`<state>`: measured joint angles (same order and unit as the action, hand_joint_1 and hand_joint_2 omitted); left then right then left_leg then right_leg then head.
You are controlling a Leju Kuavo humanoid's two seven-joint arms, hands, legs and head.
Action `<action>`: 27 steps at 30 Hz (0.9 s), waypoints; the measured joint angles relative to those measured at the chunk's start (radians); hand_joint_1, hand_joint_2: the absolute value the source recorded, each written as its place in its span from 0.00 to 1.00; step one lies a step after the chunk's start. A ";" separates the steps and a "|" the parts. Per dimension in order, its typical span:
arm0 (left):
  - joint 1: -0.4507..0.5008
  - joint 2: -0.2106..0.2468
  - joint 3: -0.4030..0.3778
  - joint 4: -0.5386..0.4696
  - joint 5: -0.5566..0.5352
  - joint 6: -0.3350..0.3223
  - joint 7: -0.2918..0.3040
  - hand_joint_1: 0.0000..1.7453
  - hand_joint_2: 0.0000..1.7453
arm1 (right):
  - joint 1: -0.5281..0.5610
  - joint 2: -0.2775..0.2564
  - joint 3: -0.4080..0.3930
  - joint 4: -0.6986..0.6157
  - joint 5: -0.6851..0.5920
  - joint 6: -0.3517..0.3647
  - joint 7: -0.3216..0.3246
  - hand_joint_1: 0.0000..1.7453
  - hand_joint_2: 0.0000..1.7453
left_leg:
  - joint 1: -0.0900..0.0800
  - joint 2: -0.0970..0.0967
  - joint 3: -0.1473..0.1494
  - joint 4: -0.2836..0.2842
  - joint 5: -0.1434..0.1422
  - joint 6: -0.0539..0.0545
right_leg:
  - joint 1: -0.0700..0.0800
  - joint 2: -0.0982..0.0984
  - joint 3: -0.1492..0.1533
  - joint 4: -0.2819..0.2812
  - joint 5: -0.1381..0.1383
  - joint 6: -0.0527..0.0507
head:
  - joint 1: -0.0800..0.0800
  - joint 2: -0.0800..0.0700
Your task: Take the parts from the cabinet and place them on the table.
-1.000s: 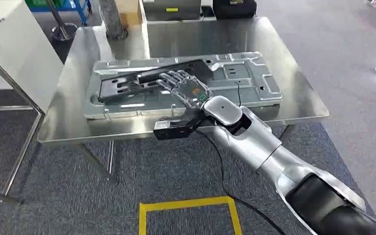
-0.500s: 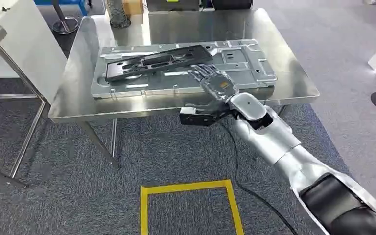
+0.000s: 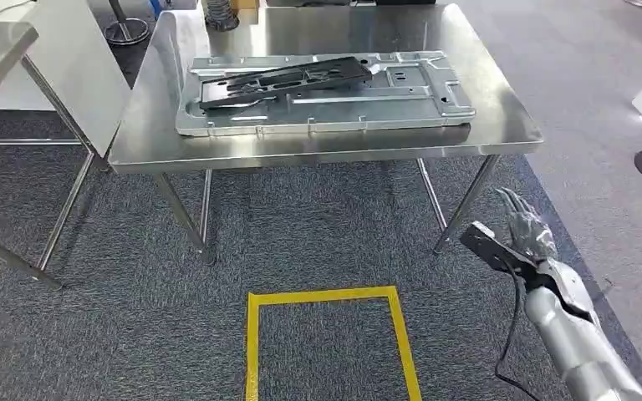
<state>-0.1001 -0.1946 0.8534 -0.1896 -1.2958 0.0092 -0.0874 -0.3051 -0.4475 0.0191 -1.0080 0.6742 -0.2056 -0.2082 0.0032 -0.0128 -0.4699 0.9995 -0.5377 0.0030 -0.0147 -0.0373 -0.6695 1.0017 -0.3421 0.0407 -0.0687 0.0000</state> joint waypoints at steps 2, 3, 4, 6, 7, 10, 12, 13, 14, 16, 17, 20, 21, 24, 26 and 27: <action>0.000 0.000 0.000 0.000 -0.008 -0.003 0.008 0.00 0.00 | 0.054 0.026 -0.101 0.073 -0.031 -0.011 -0.040 0.00 0.00 | 0.004 0.005 -0.013 -0.009 0.027 0.024 | -0.008 0.006 -0.002 -0.003 0.001 0.014 | 0.001 0.000; -0.001 0.000 0.000 0.000 -0.010 -0.003 0.012 0.00 0.00 | 0.073 0.041 -0.149 0.126 -0.041 -0.021 -0.068 0.00 0.00 | 0.003 0.007 -0.027 -0.009 0.040 0.033 | -0.009 0.018 -0.015 0.021 -0.054 0.019 | 0.000 0.000; -0.002 0.000 -0.001 0.000 -0.012 -0.002 0.015 0.00 0.00 | 0.088 0.055 -0.199 0.183 -0.052 -0.027 -0.091 0.00 0.00 | 0.001 0.007 -0.042 -0.009 0.053 0.040 | -0.011 0.023 -0.033 0.076 -0.124 0.020 | 0.001 0.000; -0.003 0.000 -0.001 0.000 -0.013 0.000 0.017 0.00 0.00 | 0.105 0.087 -0.285 0.295 -0.068 -0.044 -0.093 0.00 0.00 | -0.007 0.008 -0.077 -0.008 0.082 0.045 | -0.009 0.028 -0.070 0.237 -0.236 0.025 | 0.001 0.000; -0.003 0.000 -0.002 0.000 -0.013 0.001 0.019 0.00 0.00 | 0.111 0.110 -0.332 0.369 -0.073 -0.046 -0.065 0.00 0.00 | -0.009 0.008 -0.097 -0.005 0.095 0.046 | -0.009 0.028 -0.077 0.303 -0.243 0.025 | 0.001 0.000; -0.004 0.000 -0.002 0.000 -0.015 0.005 0.030 0.00 0.00 | 0.146 0.171 -0.414 0.509 -0.080 -0.055 0.031 0.00 0.00 | -0.015 0.008 -0.149 0.003 0.128 0.042 | -0.008 0.029 0.007 0.275 -0.138 0.013 | 0.000 0.000; -0.010 0.000 -0.002 0.000 -0.015 0.008 0.034 0.00 0.00 | 0.161 0.217 -0.461 0.588 -0.108 -0.038 0.086 0.00 0.00 | -0.017 0.010 -0.172 0.013 0.147 0.034 | -0.003 0.028 0.164 0.084 -0.168 -0.008 | 0.000 0.000; -0.011 0.000 -0.003 0.000 -0.016 0.008 0.035 0.00 0.00 | 0.167 0.239 -0.482 0.613 -0.124 -0.021 0.106 0.00 0.00 | -0.022 0.012 -0.177 0.017 0.152 0.028 | 0.006 0.026 0.228 -0.018 -0.209 -0.012 | 0.001 0.000; -0.012 -0.001 -0.003 0.000 -0.017 0.007 0.035 0.00 0.00 | 0.171 0.265 -0.508 0.642 -0.145 -0.001 0.128 0.00 1.00 | -0.021 0.020 -0.178 0.015 0.163 0.022 | 0.006 0.026 0.231 -0.031 -0.216 -0.014 | 0.001 0.000; -0.013 -0.001 -0.004 0.000 -0.018 0.003 0.039 0.00 0.00 | 0.192 0.309 -0.552 0.685 -0.174 0.023 0.158 0.00 1.00 | -0.014 0.023 -0.178 0.005 0.184 0.009 | 0.016 0.028 0.223 -0.031 -0.200 -0.027 | 0.001 0.000; -0.010 0.000 -0.004 0.000 -0.019 0.001 0.044 0.00 0.00 | 0.204 0.340 -0.574 0.707 -0.184 0.030 0.187 0.00 1.00 | -0.018 0.022 -0.183 0.007 0.187 0.001 | 0.007 0.026 0.211 -0.041 -0.181 -0.036 | 0.001 0.000; -0.009 0.001 -0.008 0.000 -0.027 -0.002 0.053 0.00 0.00 | 0.218 0.407 -0.615 0.745 -0.195 0.051 0.244 0.00 0.00 | -0.009 0.019 -0.225 0.149 -0.005 -0.016 | 0.007 0.025 0.158 -0.039 -0.137 -0.055 | 0.001 0.000; -0.011 0.001 -0.008 0.000 -0.028 -0.002 0.054 0.00 0.00 | 0.221 0.420 -0.620 0.752 -0.195 0.054 0.252 0.00 0.00 | -0.008 0.019 -0.237 0.224 -0.055 -0.020 | 0.007 0.026 0.140 -0.038 -0.122 -0.054 | 0.000 0.000; -0.017 0.001 -0.011 0.000 -0.036 -0.002 0.060 0.00 0.00 | 0.222 0.466 -0.637 0.776 -0.192 0.069 0.290 0.00 0.00 | -0.004 0.019 -0.208 0.329 -0.011 -0.027 | 0.008 0.025 0.074 -0.028 -0.078 -0.051 | 0.000 0.000; -0.022 0.003 -0.013 0.000 -0.039 0.000 0.065 0.00 0.00 | 0.222 0.485 -0.642 0.784 -0.186 0.080 0.291 0.00 0.00 | -0.002 0.018 -0.102 0.224 0.057 -0.024 | 0.007 0.025 0.033 -0.016 -0.055 -0.045 | 0.000 0.000; -0.029 0.004 -0.017 0.000 -0.043 0.001 0.068 0.00 0.00 | 0.220 0.489 -0.643 0.784 -0.179 0.078 0.288 0.00 0.00 | -0.002 0.016 -0.019 0.123 0.032 -0.020 | 0.007 0.026 0.021 -0.006 -0.044 -0.042 | 0.000 0.000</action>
<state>-0.1293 -0.1907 0.8366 -0.1896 -1.3386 0.0103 -0.0195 -0.0854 0.0411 -0.6237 -0.2235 0.4947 -0.1278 0.0794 0.0015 0.0037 -0.4886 1.1225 -0.5054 -0.0172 -0.0072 -0.0117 -0.6481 0.9955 -0.3856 -0.0009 -0.0683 0.0000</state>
